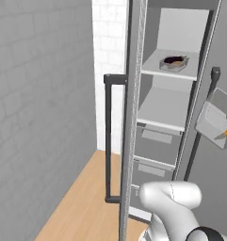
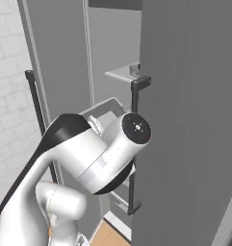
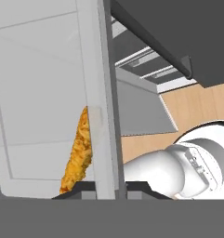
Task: Take the meat container that has the shrimp and place it on the second highest rack of the freezer. Then take the vegetable container that has the sweet potato and eggplant and place it on the highest rack of the freezer.
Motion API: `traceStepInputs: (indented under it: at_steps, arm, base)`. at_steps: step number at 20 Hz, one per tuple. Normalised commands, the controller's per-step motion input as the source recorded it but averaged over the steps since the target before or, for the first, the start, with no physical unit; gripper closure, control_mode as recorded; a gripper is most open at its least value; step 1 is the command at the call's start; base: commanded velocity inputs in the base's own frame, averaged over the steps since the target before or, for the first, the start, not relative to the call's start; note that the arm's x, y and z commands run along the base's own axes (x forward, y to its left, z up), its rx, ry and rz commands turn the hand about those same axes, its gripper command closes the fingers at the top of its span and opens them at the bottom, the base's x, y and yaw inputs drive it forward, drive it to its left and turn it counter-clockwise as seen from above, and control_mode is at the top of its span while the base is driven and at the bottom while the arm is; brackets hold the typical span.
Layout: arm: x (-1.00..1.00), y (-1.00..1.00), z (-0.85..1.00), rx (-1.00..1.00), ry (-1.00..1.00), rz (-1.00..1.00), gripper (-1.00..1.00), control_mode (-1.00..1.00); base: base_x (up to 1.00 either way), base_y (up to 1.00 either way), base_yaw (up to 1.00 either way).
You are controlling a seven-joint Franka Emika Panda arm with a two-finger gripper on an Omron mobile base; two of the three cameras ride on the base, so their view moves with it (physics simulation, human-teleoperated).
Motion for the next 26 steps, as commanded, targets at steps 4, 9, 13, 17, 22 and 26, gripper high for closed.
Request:
traceStepInputs:
  at_steps: [4, 9, 13, 17, 22, 26]
  arm:
    - [0.00, 0.00, 0.00, 0.00, 0.00, 0.00, 1.00, 1.00]
    - [0.00, 0.00, 0.00, 0.00, 0.00, 0.00, 1.00, 1.00]
    - [0.17, 0.11, 0.00, -0.01, 0.04, -0.08, 1.00, -1.00]
    - [0.49, 0.17, -0.02, -0.08, 0.06, -0.05, 1.00, -1.00]
    - [0.25, 0.27, -0.03, -0.22, -0.05, 0.02, 1.00, -1.00]
    - [0.25, 0.25, 0.00, -0.27, -0.01, 0.06, 1.00, -1.00]
  base:
    - [0.00, -0.05, 0.11]
    - [0.02, -0.01, -0.19]
    - [0.04, 0.00, -0.07]
    - [0.00, 0.00, 0.00]
    - [0.00, 0.00, 0.00]
    - [0.00, 0.00, 0.00]
